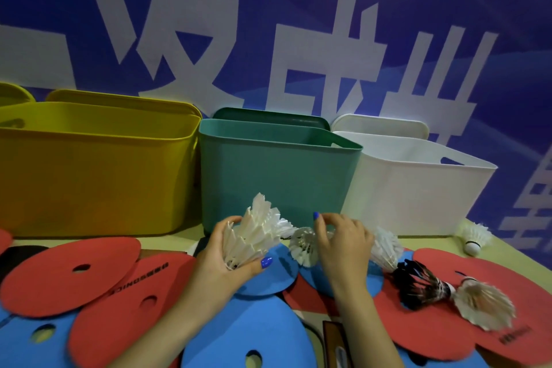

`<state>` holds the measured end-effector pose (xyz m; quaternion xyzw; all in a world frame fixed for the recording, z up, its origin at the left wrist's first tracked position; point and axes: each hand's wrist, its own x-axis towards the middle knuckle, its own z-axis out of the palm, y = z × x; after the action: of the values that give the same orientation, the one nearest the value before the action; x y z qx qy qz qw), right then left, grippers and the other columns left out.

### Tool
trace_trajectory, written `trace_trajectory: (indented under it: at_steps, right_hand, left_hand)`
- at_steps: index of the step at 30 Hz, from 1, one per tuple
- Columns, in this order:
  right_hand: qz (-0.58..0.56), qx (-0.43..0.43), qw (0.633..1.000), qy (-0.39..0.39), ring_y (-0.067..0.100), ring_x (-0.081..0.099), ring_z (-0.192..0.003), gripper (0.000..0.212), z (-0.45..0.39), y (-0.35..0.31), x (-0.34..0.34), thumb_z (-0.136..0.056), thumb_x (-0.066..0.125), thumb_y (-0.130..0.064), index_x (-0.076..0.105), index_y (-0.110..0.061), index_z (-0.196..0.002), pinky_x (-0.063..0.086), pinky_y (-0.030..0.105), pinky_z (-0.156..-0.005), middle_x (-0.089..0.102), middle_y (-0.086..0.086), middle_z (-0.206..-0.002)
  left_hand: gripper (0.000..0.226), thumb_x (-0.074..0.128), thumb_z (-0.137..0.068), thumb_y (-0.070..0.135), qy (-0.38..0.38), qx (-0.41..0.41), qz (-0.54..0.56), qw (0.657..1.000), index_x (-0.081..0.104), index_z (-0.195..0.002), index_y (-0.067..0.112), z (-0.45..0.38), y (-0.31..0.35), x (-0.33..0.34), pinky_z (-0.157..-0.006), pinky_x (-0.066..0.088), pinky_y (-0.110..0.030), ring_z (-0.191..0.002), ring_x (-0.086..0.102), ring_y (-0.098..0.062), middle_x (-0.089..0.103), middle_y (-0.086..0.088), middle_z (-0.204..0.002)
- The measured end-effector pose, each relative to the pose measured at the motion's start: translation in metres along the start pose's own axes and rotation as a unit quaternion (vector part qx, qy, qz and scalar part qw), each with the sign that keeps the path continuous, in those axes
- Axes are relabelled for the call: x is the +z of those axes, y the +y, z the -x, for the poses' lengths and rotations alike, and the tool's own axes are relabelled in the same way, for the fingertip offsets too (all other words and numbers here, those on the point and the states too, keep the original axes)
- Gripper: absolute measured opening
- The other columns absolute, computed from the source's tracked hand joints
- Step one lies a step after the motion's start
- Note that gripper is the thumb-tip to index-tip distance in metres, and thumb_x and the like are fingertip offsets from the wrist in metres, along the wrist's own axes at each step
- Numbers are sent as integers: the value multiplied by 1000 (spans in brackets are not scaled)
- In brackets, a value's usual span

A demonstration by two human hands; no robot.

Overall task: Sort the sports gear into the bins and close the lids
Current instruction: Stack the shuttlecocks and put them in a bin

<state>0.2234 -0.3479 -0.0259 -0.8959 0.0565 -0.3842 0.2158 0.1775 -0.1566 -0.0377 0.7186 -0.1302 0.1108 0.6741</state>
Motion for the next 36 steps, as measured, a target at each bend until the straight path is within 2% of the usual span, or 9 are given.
trace_trajectory:
  at_steps: [3,6,11,15,17,19,23,30,36]
  right_hand:
    - [48,-13,988,-146,19,48,-112,55,3,0,1,-78,26,-51,65,-29,-110,28,36,-97,64,-5,-110]
    - [96,-46,979,-173,19,41,-121,44,4,5,4,-82,41,-33,55,-29,-124,26,34,-100,56,-5,-122]
    - [31,-23,997,-59,32,59,-86,33,4,8,7,-73,44,-19,74,-19,-85,32,36,-72,69,3,-79]
    - [-108,-15,992,67,23,60,-78,15,3,0,1,-77,60,-13,72,-20,-82,39,37,-76,70,-4,-76]
    - [-295,57,949,92,14,61,-75,15,1,-5,-7,-82,58,-8,68,-19,-88,48,32,-72,69,-4,-81]
    - [-483,165,855,86,6,57,-62,27,-2,-9,-18,-86,54,2,63,-22,-93,46,20,-58,65,-4,-78]
    - [-645,293,704,-52,7,33,-32,32,-6,-11,-32,-86,39,14,58,-10,-97,24,13,-33,48,0,-50]
    - [-479,215,791,-313,12,31,-36,31,4,-21,-32,-83,44,3,71,-10,-93,19,18,-38,49,6,-53]
    - [-513,192,786,-288,8,44,-45,39,5,-20,-29,-73,52,-5,68,-21,-106,28,21,-39,60,-1,-65]
  left_hand:
    - [72,85,-54,38,12,2,-8,1000,46,-116,38,-2,-2,-2,-73,50,-15,-99,61,-6,58,11,-115]
    - [71,80,-54,35,21,2,-6,1000,46,-116,38,-4,-3,-4,-74,50,-15,-102,61,-7,58,10,-118]
    - [77,78,-45,52,18,-1,-16,1000,46,-115,40,-4,-5,-4,-78,51,-22,-101,61,-7,58,10,-115]
    - [77,76,-44,53,17,-2,-28,999,46,-114,40,-4,-5,-5,-79,52,-25,-101,61,-10,58,8,-115]
    - [76,75,-43,53,15,-1,-38,999,46,-113,43,-5,-4,-5,-80,53,-27,-100,61,-11,58,10,-115]
    - [75,77,-44,52,9,-2,-49,999,46,-112,44,-5,-4,-6,-80,54,-28,-100,61,-12,58,10,-114]
    - [70,87,-62,30,-25,0,-88,996,44,-115,45,-1,-4,-5,-77,50,-16,-96,58,7,58,19,-112]
    - [72,85,-63,23,-60,8,-149,987,44,-116,49,-1,-10,-6,-84,53,-24,-96,60,4,59,15,-113]
    - [72,84,-66,21,-66,10,-144,987,42,-118,47,0,-9,-5,-82,53,-20,-96,60,5,60,17,-112]
